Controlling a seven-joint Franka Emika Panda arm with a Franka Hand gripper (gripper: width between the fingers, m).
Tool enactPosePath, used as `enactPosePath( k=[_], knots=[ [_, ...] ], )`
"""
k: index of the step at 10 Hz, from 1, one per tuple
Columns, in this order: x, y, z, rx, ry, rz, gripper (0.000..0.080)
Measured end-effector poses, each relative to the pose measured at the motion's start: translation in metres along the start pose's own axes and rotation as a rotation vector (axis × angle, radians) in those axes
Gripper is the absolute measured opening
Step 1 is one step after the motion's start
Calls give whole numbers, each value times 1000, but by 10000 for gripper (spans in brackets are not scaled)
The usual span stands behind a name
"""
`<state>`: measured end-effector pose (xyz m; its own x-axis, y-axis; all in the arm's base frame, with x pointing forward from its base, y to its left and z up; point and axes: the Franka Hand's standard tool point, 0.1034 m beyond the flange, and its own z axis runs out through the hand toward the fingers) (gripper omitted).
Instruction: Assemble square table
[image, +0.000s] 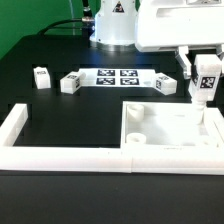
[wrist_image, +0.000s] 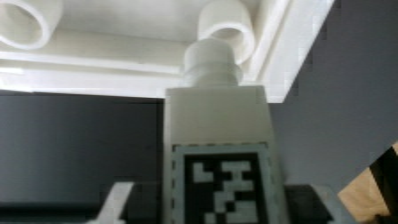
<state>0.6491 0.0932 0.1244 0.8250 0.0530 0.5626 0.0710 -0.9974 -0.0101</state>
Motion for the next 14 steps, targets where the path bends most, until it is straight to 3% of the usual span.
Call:
enactPosePath(
  k=[3, 4, 10, 14],
  knots=[
    [9, -20, 34, 12, 69, 28, 287],
    [9, -19, 38, 8, 72, 32, 287],
    [-9, -7, 40, -11, 54, 24, 287],
    [-9, -7, 41, -14, 69, 22, 287]
  ],
)
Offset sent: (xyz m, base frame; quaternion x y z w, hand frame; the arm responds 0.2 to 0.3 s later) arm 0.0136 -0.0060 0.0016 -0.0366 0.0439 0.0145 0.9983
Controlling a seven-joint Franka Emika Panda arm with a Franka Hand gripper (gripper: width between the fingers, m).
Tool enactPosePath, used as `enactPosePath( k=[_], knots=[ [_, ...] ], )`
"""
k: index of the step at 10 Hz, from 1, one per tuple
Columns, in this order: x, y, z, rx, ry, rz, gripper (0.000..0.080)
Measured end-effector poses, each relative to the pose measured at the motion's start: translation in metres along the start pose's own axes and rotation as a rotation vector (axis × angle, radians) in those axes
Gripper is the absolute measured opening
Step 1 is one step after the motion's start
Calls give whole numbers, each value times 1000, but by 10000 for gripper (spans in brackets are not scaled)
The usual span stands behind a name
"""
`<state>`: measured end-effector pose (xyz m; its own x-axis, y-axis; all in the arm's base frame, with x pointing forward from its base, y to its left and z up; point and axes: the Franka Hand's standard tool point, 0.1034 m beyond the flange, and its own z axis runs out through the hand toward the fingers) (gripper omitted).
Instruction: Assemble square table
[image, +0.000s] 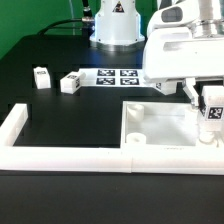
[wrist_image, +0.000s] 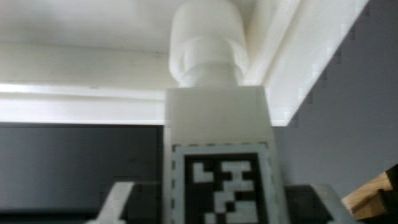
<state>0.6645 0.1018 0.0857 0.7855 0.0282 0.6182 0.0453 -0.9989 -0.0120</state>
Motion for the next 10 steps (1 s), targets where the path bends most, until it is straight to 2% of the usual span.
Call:
enactPosePath(
  k=[4, 9, 10],
  knots=[
    [-11, -1, 11, -2, -16, -4, 287],
    [-12, -1, 14, -5, -12, 3, 287],
    [-12, -1, 14, -5, -12, 3, 537]
  ],
)
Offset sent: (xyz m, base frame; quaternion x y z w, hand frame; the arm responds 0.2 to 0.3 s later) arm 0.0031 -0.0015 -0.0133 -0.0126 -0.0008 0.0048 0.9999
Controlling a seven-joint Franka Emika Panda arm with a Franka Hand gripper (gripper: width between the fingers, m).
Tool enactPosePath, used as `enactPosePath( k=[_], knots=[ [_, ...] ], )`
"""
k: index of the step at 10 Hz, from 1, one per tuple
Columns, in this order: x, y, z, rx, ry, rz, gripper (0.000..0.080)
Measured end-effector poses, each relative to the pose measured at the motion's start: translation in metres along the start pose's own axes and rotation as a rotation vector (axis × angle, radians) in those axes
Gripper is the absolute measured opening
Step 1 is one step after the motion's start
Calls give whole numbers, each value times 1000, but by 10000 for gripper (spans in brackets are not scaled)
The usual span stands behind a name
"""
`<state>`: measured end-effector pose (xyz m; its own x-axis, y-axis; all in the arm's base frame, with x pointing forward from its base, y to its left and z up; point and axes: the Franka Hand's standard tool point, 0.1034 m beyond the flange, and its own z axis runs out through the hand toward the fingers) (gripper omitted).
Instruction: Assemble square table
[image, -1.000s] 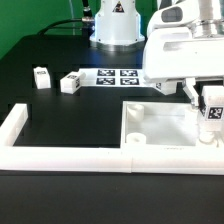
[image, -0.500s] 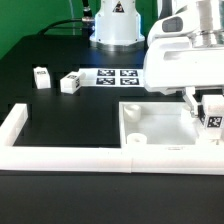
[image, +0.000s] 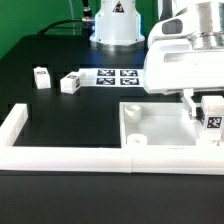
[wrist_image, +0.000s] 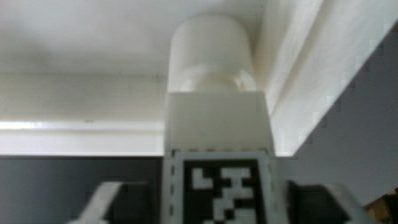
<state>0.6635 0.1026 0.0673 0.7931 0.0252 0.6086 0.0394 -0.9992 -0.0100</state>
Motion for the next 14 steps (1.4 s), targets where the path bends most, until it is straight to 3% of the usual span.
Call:
enactPosePath(
  k=[1, 2, 7, 10, 12, 13, 14],
  knots=[
    [0, 0, 0, 0, -1, 0, 537],
    [-1, 0, 0, 0, -1, 0, 625],
    [-1, 1, 0, -1, -4, -1, 649],
    [22, 8, -18, 17, -110, 6, 649],
    [18, 8, -13, 19, -141, 7, 649],
    [11, 5, -8, 34, -259, 18, 649],
    [14, 4, -6, 42, -307, 24, 649]
  ],
)
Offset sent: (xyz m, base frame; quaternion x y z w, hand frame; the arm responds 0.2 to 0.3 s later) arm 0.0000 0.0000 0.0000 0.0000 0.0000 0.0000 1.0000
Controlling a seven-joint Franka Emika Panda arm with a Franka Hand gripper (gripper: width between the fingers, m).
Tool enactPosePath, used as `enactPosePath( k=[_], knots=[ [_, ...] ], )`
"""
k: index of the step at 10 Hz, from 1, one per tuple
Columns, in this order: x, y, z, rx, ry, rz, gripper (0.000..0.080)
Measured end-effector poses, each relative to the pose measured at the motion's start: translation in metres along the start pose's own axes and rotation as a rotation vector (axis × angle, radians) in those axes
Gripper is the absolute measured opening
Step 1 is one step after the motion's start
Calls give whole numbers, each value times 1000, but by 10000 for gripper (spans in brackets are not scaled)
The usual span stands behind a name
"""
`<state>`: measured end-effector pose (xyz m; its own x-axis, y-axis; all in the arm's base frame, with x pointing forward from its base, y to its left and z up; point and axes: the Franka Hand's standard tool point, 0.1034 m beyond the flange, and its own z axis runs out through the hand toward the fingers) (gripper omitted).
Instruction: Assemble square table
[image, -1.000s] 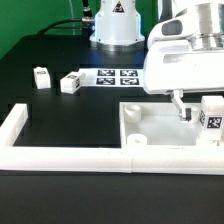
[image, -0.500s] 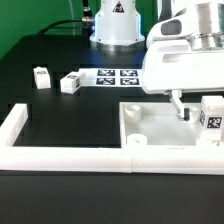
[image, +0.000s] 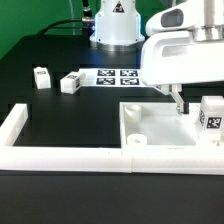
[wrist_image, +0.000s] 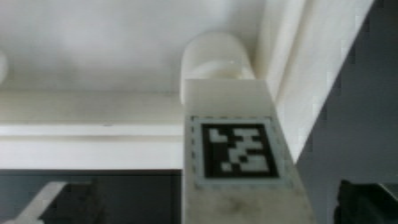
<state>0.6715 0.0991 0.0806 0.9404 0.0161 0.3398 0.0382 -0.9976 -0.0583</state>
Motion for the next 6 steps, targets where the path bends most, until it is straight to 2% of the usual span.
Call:
enactPosePath(
  k=[2, 3, 4, 5, 6],
  knots=[
    [-8, 0, 5, 14, -149, 11, 649],
    [-8, 0, 3, 22, -239, 21, 649],
    [-1, -1, 1, 28, -297, 38, 649],
    [5, -3, 0, 27, -292, 62, 649],
    [4, -2, 2, 23, -286, 75, 564]
  ],
)
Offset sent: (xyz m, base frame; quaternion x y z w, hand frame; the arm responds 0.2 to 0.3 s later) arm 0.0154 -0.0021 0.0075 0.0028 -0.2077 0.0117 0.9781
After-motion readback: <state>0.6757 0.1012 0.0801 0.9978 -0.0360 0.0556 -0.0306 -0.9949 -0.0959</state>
